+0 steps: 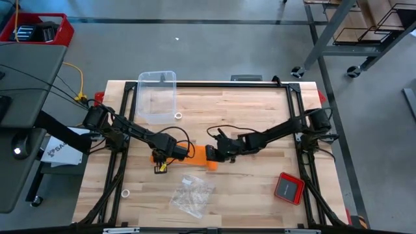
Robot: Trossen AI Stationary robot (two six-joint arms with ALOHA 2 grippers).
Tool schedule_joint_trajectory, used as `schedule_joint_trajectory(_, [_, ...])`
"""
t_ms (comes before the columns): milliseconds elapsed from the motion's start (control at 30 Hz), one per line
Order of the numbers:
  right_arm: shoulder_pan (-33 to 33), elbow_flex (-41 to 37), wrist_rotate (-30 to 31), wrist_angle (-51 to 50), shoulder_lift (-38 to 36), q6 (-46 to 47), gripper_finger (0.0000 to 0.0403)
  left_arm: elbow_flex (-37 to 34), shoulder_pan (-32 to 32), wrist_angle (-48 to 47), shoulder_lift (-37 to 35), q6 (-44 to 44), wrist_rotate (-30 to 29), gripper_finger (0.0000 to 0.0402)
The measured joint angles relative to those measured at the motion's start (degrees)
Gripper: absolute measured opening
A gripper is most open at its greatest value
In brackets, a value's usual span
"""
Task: Roll bandage
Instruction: Roll the orange bandage
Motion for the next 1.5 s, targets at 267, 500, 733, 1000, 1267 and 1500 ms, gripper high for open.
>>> schedule_joint_trajectory(267, [0.01,5.33,-0.79,-2.98,5.48,0.04,0.0000,0.09,0.03,-0.09,-0.07,-0.02,0.17,0.0000])
schedule_joint_trajectory(500, [-0.02,5.43,-2.67,-7.71,5.57,-0.97,0.0000,0.09,-0.96,-3.34,-0.01,-1.24,6.82,0.0000])
schedule_joint_trajectory(733, [-0.48,5.34,-3.46,-7.54,4.76,-2.54,0.0000,0.11,-3.12,-2.52,-0.04,-4.54,9.21,0.0000])
schedule_joint_trajectory(1000, [-2.64,5.47,-3.67,-14.75,-2.39,-10.75,0.0000,0.17,-3.75,-2.82,-0.09,-5.02,9.73,0.0000])
schedule_joint_trajectory(1267, [-0.97,4.77,-4.81,-27.08,-2.08,-12.25,0.0000,0.20,-4.13,-2.84,-0.17,-5.78,10.62,0.0000])
schedule_joint_trajectory(1500, [0.05,4.05,-4.72,-24.37,2.19,-10.51,0.0000,0.20,-4.13,-2.71,-0.20,-6.49,10.65,0.0000])
